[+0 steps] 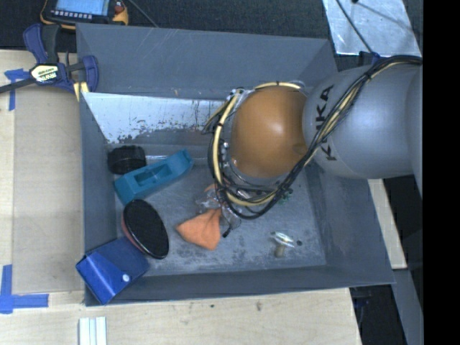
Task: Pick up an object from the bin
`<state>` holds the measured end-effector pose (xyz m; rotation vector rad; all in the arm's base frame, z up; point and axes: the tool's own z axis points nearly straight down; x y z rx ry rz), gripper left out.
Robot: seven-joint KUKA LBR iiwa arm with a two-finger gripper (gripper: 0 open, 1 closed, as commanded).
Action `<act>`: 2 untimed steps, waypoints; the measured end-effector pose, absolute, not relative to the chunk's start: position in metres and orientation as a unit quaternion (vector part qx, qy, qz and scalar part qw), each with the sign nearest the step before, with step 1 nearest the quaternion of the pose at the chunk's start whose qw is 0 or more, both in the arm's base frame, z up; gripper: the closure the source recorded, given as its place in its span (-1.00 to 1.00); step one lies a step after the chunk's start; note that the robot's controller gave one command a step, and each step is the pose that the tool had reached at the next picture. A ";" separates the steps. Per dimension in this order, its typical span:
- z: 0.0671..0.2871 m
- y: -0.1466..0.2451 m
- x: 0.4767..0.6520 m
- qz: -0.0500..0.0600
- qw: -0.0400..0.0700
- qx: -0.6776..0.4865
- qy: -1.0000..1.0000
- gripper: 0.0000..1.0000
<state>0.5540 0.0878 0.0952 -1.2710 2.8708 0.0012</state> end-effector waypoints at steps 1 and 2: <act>0.104 0.088 0.555 0.000 0.003 -0.404 0.915 1.00; 0.109 0.088 0.555 0.000 0.003 -0.404 0.915 1.00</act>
Offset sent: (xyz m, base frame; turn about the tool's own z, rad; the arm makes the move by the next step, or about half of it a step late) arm 0.0003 0.0001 0.0242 0.0000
